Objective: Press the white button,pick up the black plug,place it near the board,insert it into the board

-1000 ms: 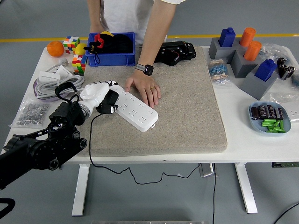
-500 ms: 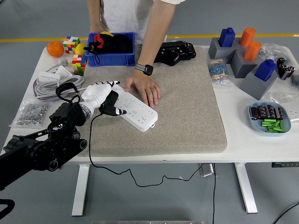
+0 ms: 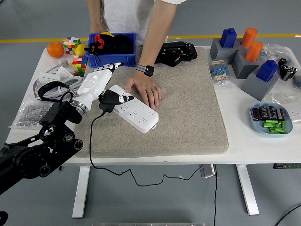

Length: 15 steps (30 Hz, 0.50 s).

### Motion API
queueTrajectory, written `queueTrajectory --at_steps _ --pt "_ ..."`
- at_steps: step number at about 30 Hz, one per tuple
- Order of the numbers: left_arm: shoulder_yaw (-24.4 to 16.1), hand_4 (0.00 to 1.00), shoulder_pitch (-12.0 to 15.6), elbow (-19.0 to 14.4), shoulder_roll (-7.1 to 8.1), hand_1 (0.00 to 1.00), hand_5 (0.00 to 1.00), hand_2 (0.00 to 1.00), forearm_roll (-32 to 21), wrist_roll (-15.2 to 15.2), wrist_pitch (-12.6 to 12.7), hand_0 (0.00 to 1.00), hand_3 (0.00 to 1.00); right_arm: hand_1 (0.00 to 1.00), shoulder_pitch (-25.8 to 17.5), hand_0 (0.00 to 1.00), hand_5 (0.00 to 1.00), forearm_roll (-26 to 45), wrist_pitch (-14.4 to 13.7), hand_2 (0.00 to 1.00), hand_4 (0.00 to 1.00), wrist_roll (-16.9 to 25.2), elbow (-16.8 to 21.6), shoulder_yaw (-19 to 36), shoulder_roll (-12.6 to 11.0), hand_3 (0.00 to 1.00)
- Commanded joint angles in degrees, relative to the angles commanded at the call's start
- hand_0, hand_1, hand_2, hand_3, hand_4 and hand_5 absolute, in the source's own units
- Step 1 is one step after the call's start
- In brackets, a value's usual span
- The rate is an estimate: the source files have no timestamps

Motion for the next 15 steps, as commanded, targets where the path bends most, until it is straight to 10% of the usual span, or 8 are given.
queueTrajectory --at_steps 6,15 --pt "-0.07 0.950 3.59 0.40 3.40 0.945 0.573 0.881 1.00 0.65 -1.18 0.917 0.848 0.639 -0.15 0.698 0.410 -0.21 -0.03 0.649 0.668 -0.03 -0.13 0.46 -0.02 0.590" --pt "2.46 0.888 5.61 2.36 4.17 0.939 0.605 0.846 1.64 0.57 -1.98 0.915 0.816 0.638 0.12 0.698 0.410 -0.16 -0.04 0.648 0.668 0.04 0.09 0.61 -0.05 0.590"
